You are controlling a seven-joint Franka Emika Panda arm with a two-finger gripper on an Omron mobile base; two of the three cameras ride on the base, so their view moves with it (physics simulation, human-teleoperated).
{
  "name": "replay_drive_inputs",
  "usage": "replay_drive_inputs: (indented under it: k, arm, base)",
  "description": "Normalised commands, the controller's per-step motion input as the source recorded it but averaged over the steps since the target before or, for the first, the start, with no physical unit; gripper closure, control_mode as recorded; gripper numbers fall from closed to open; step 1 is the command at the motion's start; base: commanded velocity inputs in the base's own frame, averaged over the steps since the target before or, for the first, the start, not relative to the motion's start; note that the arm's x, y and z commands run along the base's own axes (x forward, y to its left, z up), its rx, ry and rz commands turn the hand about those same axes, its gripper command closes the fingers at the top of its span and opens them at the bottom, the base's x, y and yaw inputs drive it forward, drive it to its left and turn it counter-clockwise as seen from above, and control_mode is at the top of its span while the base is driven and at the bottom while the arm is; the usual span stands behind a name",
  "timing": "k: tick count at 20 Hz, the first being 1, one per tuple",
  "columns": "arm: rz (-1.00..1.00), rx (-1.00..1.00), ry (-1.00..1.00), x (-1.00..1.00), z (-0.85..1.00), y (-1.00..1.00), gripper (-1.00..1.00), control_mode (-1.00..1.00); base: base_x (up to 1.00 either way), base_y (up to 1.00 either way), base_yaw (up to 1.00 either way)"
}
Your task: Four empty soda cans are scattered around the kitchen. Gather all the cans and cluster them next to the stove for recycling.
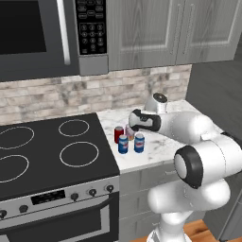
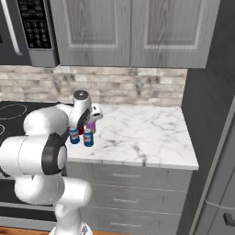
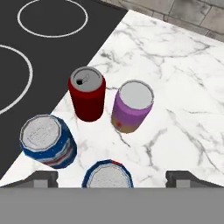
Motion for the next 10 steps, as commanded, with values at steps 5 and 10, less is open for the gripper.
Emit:
replay_drive_inputs:
  k: [5, 10]
  arm:
    - [0.0, 0.0, 0.02, -0.5, 0.62, 0.0, -1.0, -1.0]
    - [-0.01, 0.0, 0.15, -0.61, 0.74, 0.0, -1.0, -1.0]
  base:
    - [0.0, 0.0, 0.0]
    - [0.0, 0.0, 0.0]
